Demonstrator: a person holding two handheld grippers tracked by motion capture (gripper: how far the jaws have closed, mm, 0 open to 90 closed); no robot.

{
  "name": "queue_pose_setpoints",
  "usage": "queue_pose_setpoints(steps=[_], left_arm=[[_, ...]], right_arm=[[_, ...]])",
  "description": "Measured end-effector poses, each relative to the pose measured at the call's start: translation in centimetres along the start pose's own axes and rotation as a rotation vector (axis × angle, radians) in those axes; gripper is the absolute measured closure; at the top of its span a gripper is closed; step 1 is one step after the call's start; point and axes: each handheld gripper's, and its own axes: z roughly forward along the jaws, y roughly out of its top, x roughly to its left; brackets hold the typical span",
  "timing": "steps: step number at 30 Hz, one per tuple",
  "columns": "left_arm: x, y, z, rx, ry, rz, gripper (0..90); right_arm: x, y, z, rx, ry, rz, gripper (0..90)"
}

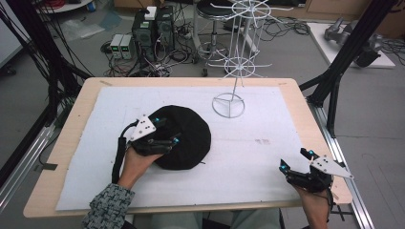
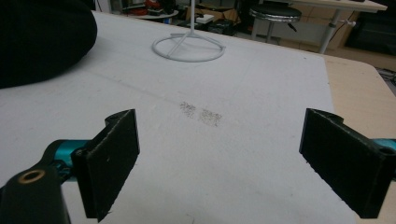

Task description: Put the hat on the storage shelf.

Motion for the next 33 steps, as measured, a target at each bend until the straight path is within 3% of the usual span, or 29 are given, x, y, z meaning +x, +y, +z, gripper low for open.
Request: queue_pose_setpoints(steps=[5,8,16,18,19,23,33], left_arm=[[-0.2,-0.4,0.6,0.055,0.007,0.017,27.3],[-0.1,-0.5,0.8,0.077,0.006,0.007,28.9],[-0.1,-0.7,0.8,0.122,-0.012,0.014,53.2],[0.1,-0.7,0.7,0.123,-0.027,-0.001,64.5],[0.1,-0.7,0.6,0.125,-0.038,0.001,64.5],[0.0,-0.7,0.7,0.128,-0.055,0.007,78.0],[0.0,0.9,-0.5,0.036,-0.052,-0.004,81.9]], right_arm=[[-0.1,-0.1,-0.2,-0.003,-0.003,0.004,11.3],[-0.1,-0.1,-0.2,-0.001,-0.002,0.003,11.3],[-0.1,0.0,-0.2,-0.001,-0.001,0.001,11.3],[-0.1,0.0,-0.2,-0.006,-0.003,0.001,11.3],[-0.1,0.0,-0.2,-0.006,-0.003,0.001,11.3],[-0.2,0.0,-0.2,0.0,-0.003,0.004,11.3],[-0.4,-0.1,-0.3,-0.002,-0.005,0.014,11.3]])
